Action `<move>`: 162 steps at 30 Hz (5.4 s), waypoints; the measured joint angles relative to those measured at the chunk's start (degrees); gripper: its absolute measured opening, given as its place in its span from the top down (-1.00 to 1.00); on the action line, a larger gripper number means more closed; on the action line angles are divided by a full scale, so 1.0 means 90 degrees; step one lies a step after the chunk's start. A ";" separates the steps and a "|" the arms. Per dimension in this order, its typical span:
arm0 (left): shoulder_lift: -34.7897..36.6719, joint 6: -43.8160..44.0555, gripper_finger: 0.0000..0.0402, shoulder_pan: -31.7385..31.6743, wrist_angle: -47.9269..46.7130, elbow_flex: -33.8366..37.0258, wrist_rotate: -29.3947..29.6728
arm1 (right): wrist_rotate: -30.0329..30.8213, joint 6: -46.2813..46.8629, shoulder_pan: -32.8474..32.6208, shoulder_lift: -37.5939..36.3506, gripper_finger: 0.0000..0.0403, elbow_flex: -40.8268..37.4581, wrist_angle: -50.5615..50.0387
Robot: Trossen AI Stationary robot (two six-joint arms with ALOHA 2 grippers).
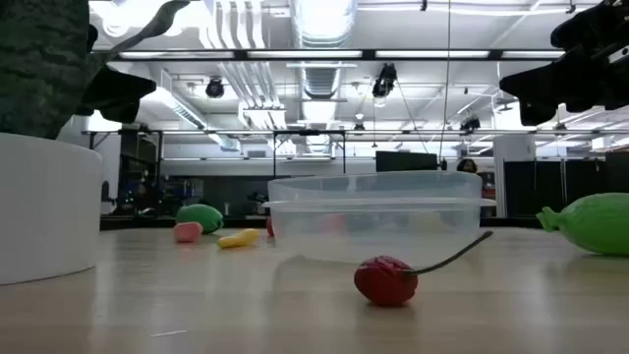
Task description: Pick and placing Produce into tupperware
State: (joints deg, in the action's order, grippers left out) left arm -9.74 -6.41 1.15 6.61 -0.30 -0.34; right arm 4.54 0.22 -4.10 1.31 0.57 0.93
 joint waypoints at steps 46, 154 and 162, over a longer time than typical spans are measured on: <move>0.0002 0.0002 1.00 0.0000 0.0000 0.0000 0.0017 | 0.0000 0.0000 0.0001 0.0000 0.96 0.0001 0.0000; -0.0124 0.0182 1.00 0.0008 0.0239 0.0000 0.1138 | 0.0564 0.1152 -0.1502 0.5182 -0.42 0.7056 -0.5591; -0.0093 0.0167 1.00 0.0008 0.0398 0.0000 0.0883 | -0.0521 0.3427 -0.1508 0.6943 -0.37 0.8743 -0.8256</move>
State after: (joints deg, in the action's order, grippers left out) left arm -10.57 -4.91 1.21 10.19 -0.30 7.61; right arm -0.16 31.06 -17.67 63.80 79.26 -73.37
